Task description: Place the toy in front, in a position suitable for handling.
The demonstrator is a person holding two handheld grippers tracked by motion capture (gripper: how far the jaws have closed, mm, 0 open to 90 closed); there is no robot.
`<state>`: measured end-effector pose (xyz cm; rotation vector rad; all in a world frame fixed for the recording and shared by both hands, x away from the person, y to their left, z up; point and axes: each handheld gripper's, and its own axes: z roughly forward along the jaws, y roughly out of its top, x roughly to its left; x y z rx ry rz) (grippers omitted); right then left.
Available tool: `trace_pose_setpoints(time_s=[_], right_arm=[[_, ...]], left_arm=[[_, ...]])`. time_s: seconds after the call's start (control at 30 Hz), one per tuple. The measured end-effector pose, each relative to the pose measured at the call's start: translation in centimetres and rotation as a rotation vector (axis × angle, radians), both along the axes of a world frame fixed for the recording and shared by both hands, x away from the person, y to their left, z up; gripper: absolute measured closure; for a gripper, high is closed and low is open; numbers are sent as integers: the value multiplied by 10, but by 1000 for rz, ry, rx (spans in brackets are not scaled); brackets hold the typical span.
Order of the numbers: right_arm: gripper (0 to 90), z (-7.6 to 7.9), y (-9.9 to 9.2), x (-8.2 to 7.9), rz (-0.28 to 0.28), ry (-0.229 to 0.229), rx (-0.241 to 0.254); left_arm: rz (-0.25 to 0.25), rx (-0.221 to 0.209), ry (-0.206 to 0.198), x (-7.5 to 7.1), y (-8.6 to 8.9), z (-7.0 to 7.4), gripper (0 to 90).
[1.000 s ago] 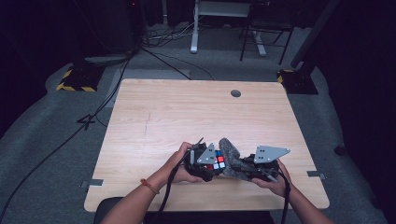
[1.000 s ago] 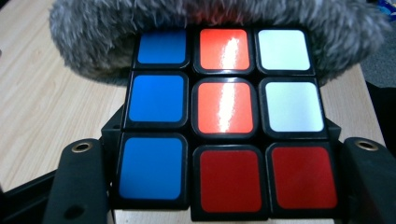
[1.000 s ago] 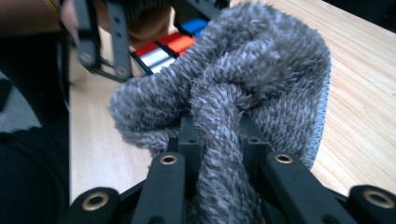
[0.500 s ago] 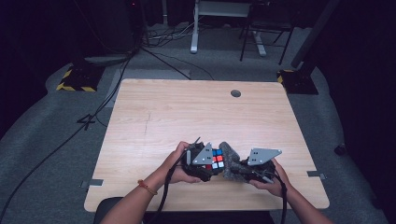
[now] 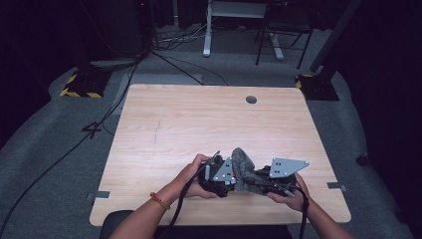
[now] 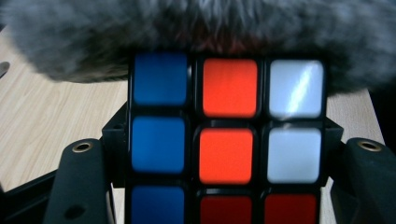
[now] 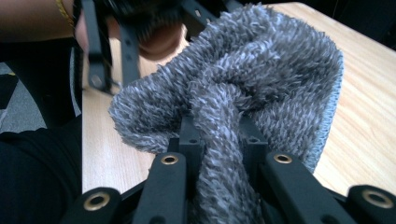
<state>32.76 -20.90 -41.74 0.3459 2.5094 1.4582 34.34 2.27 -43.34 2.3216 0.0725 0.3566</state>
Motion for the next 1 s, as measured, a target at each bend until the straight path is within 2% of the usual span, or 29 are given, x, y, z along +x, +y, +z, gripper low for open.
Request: trace_pose_setpoints(time_s=[0.1,0.23,0.43,0.5,0.53,0.63,0.73,0.83,0.93,1.0], right_arm=[[771,1,5,-2,-2,-18,-20],[771,-2,3,2,-24,-11,-40],[771,-13,-8,10,-66,42,-65],[771,-16,-11,12,-69,68,-58],[771,-17,-12,13,-65,89,-36],[771,-14,-11,11,-57,76,-32],[771,-10,-6,7,-46,52,-27],[770,-6,1,2,-25,28,-27],[769,-6,2,1,-29,10,-48],[769,-9,-2,6,-56,21,-65]], left_arm=[[4,5,9,1,-3,-3,331],[15,2,-3,1,-1,-2,333],[27,-30,-8,0,8,4,334],[25,-47,-8,-1,10,6,334],[19,-54,-8,-1,11,7,334],[20,-70,12,0,13,6,334],[23,-22,-12,-1,7,2,333],[9,5,-11,-3,0,-4,333],[13,0,-19,-3,0,-4,334],[12,-12,-24,-3,3,-2,334]])
